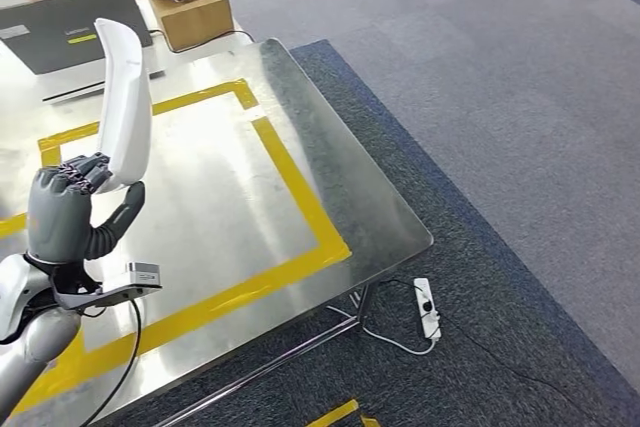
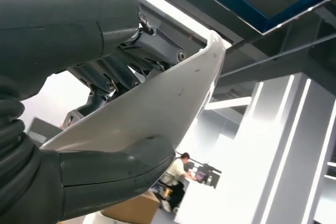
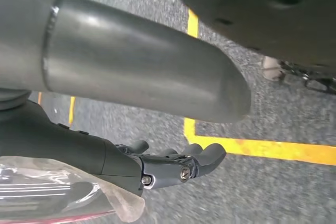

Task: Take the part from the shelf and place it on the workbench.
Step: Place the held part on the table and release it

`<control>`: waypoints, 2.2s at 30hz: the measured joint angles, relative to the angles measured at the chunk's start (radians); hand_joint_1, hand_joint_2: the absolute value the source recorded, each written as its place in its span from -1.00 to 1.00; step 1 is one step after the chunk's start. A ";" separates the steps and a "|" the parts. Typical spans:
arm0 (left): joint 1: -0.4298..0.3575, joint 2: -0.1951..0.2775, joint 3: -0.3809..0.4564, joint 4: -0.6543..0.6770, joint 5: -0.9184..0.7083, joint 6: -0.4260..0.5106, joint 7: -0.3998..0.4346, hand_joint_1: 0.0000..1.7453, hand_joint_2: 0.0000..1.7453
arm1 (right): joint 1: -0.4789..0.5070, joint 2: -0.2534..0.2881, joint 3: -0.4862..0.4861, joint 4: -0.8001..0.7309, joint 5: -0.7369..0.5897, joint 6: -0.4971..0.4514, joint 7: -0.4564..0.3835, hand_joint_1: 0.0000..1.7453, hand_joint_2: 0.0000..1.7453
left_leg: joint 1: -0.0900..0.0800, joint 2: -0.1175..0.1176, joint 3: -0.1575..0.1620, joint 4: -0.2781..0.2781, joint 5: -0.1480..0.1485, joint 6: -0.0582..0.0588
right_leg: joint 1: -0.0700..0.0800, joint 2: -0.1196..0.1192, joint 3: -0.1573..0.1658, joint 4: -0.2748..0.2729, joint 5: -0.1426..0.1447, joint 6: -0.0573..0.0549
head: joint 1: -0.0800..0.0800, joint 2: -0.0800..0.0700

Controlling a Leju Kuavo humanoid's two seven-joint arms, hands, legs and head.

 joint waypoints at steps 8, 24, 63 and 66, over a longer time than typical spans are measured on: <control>-0.001 0.005 0.003 0.000 0.001 0.000 0.001 1.00 1.00 | -0.001 -0.001 0.000 0.000 0.002 0.000 0.001 -1.00 -1.00 | 0.004 -0.004 -0.040 0.067 -0.035 -0.044 | -0.007 -0.004 0.076 -0.131 0.034 -0.040 | -0.008 0.000; -0.003 0.000 0.001 0.002 0.007 -0.004 0.000 1.00 1.00 | -0.004 -0.001 0.000 0.000 -0.004 -0.002 -0.003 -1.00 -1.00 | -0.006 0.095 -0.004 -0.011 0.013 0.000 | 0.009 -0.077 0.073 -0.033 -0.071 -0.007 | -0.004 0.000; -0.083 0.066 -0.071 0.108 -0.220 -0.055 0.059 1.00 1.00 | -0.005 -0.001 -0.009 0.000 0.015 0.047 -0.005 -1.00 -1.00 | -0.008 0.028 -0.001 -0.004 0.004 -0.028 | 0.004 -0.014 0.066 -0.125 0.032 -0.026 | -0.001 0.000; -0.102 0.092 -0.089 0.149 -0.245 -0.150 0.096 1.00 1.00 | -0.006 -0.001 -0.009 0.000 0.028 0.054 -0.009 -1.00 -1.00 | -0.009 0.028 -0.001 -0.004 0.004 -0.028 | 0.004 -0.013 0.065 -0.125 0.032 -0.026 | -0.001 0.000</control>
